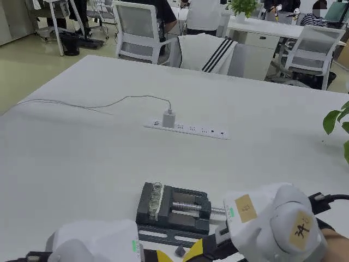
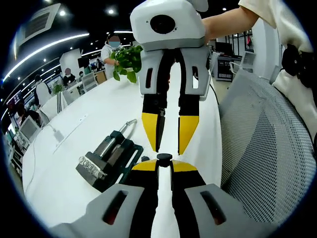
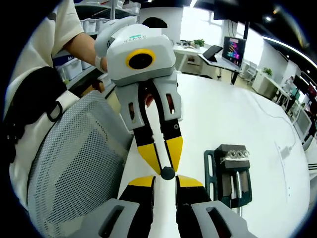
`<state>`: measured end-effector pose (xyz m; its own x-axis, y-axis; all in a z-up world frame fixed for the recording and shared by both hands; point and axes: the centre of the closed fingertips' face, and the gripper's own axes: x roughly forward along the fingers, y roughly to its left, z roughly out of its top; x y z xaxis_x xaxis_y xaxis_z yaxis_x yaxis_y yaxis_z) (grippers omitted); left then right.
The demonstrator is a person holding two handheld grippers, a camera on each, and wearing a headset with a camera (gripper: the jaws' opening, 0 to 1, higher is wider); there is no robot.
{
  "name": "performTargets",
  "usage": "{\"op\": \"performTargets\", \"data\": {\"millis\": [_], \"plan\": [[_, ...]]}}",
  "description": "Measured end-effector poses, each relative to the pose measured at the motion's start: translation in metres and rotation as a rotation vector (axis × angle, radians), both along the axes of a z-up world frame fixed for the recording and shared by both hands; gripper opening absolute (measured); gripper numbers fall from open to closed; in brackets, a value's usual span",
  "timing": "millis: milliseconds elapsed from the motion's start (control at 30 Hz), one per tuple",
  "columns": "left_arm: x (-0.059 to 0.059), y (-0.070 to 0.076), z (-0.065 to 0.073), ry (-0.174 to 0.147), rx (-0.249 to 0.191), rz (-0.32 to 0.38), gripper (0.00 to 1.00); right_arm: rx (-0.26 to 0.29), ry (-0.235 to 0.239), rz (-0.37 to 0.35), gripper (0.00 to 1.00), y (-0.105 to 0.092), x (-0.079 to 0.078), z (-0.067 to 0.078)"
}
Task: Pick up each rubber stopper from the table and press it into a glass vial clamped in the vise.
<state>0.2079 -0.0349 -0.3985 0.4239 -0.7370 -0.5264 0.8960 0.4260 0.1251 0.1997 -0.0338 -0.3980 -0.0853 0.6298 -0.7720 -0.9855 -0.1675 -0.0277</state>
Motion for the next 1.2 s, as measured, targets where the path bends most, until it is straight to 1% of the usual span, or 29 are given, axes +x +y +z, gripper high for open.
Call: {"op": "performTargets", "data": {"millis": [167,433,567,800,900,967,1100,1167,1200], "plan": [[-0.0009,-0.0012,0.0016,-0.003,-0.005,-0.007,0.05,0.010,0.002,-0.001,0.11,0.0013,-0.0003,0.0008],[-0.0024,-0.0045,0.0021,-0.009,-0.010,-0.013,0.05,0.005,-0.001,0.011,0.09,0.0034,-0.0022,0.0001],[-0.0031,-0.0048,0.0020,-0.007,-0.013,-0.014,0.05,0.001,0.000,0.015,0.10,0.0030,-0.0034,-0.0003],[-0.0028,-0.0059,0.0023,0.008,-0.029,0.000,0.05,0.002,-0.013,0.020,0.08,0.0019,-0.0028,0.0003],[-0.0023,-0.0062,0.0036,0.003,-0.036,-0.001,0.05,0.006,-0.002,0.012,0.08,0.0012,-0.0017,0.0022],[-0.0020,-0.0069,0.0048,-0.008,-0.033,-0.006,0.05,0.005,0.001,0.013,0.08,0.0006,-0.0015,0.0033],[-0.0029,-0.0086,0.0053,-0.046,0.006,-0.040,0.05,0.000,0.015,0.014,0.07,-0.0002,-0.0018,0.0042],[-0.0029,-0.0086,0.0052,-0.050,0.012,-0.045,0.05,-0.004,0.016,0.020,0.07,-0.0005,-0.0021,0.0041],[-0.0026,-0.0085,0.0052,-0.047,0.009,-0.043,0.05,-0.005,0.015,0.020,0.07,-0.0004,-0.0020,0.0043]]}}
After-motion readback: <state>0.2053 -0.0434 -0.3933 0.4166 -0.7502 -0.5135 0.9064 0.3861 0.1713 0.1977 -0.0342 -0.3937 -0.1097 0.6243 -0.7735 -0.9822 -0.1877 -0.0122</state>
